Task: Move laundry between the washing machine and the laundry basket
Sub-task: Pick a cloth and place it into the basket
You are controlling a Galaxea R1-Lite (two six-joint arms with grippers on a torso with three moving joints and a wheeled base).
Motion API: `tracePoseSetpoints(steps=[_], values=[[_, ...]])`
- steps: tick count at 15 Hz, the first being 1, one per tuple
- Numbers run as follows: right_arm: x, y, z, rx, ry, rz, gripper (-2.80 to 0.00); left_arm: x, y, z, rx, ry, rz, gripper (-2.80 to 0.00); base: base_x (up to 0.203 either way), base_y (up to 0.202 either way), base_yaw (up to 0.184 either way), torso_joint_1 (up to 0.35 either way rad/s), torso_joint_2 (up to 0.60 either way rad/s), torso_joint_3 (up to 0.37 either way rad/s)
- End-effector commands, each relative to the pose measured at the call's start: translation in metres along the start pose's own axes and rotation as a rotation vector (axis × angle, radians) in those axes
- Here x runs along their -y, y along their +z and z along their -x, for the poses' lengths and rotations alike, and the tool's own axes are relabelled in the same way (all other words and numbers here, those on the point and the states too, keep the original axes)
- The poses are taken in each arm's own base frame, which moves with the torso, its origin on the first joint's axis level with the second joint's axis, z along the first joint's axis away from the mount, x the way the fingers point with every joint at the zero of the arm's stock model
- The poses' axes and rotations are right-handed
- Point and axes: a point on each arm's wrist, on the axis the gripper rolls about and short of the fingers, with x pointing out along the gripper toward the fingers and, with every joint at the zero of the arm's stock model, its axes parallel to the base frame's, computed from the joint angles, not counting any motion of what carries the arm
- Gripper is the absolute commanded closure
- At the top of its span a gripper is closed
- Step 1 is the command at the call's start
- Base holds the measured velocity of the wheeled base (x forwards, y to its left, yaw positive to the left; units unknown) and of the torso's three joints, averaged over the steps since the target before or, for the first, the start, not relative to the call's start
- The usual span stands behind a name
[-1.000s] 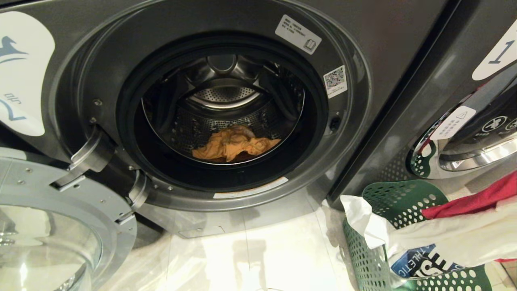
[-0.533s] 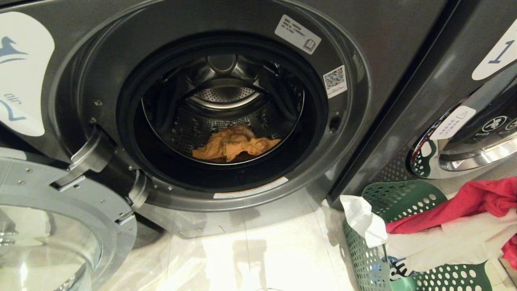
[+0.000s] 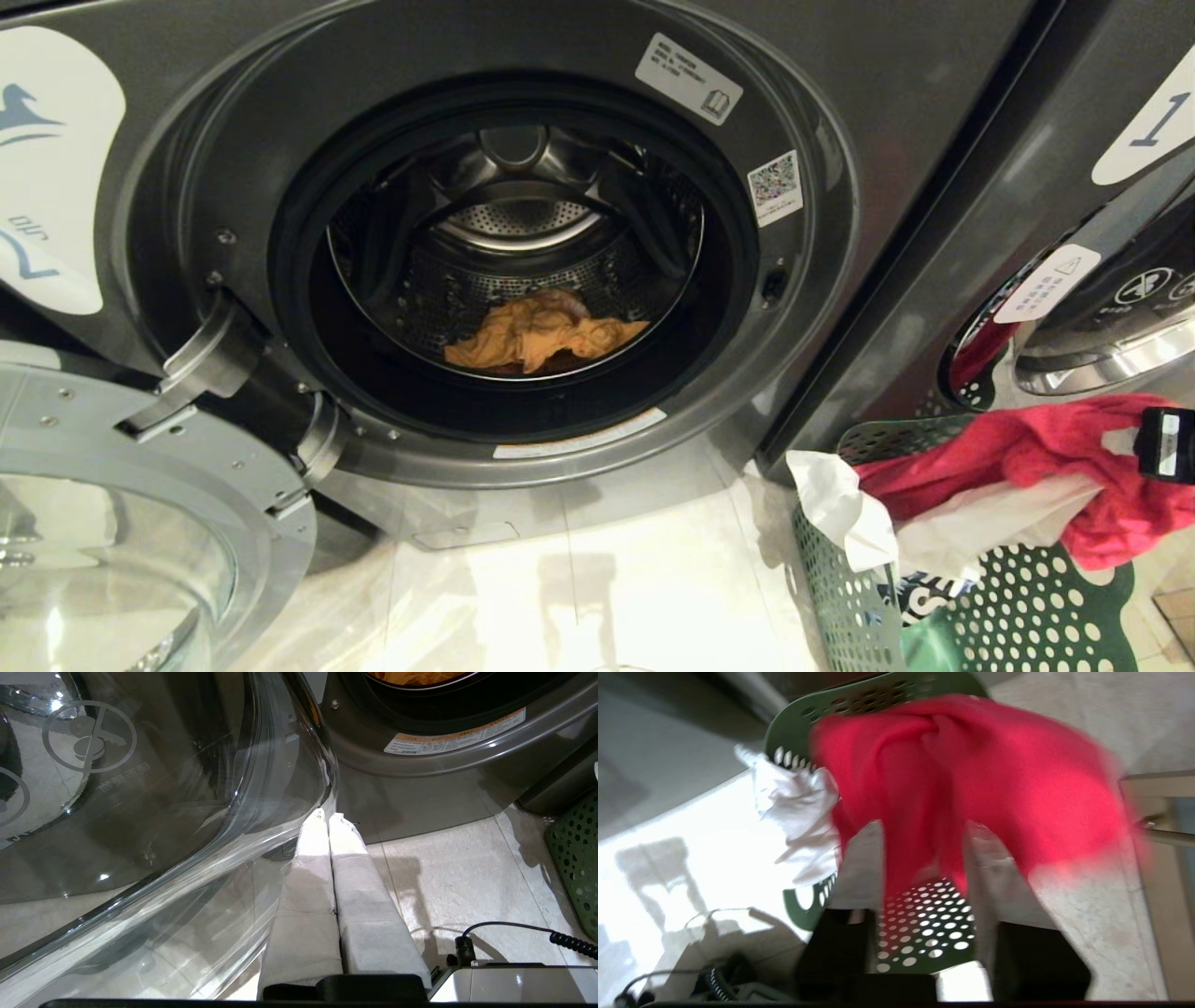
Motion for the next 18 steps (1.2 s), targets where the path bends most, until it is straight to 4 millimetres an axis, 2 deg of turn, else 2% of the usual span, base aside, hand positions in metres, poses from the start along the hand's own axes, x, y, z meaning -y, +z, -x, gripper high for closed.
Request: tracePoseSetpoints(steps=[1,7,11,15,16,18], values=[[0.000,-0.003,-0.003,-0.019,0.022,0.001,-2.80,0.000,0.000,0.000,-0.001,0.000,0.000,0.00,0.000,0.000,0.000,0.000,0.00,0.000],[-0.002,-0.023,0.010,-0.054,0.097,0.021,-2.80,0.000,0.000,0.000,-0.001,0.000,0.000,0.00,0.000,0.000,0.000,0.000,0.00,0.000],[-0.002,-0.043,0.024,-0.195,0.109,0.016,-2.80,0.000,0.000,0.000,0.000,0.000,0.000,0.00,0.000,0.000,0.000,0.000,0.00,0.000],[-0.005,-0.073,0.020,-0.310,0.243,-0.013,-2.80,0.000,0.000,0.000,-0.001,0.000,0.000,0.00,0.000,0.000,0.000,0.000,0.00,0.000],[-0.007,-0.075,0.018,-0.305,0.262,-0.007,-2.80,0.000,0.000,0.000,-0.001,0.000,0.000,0.00,0.000,0.000,0.000,0.000,0.00,0.000],[-0.011,-0.080,0.000,-0.291,0.279,0.008,-2.80,0.000,0.000,0.000,-0.001,0.000,0.000,0.00,0.000,0.000,0.000,0.000,0.00,0.000]])
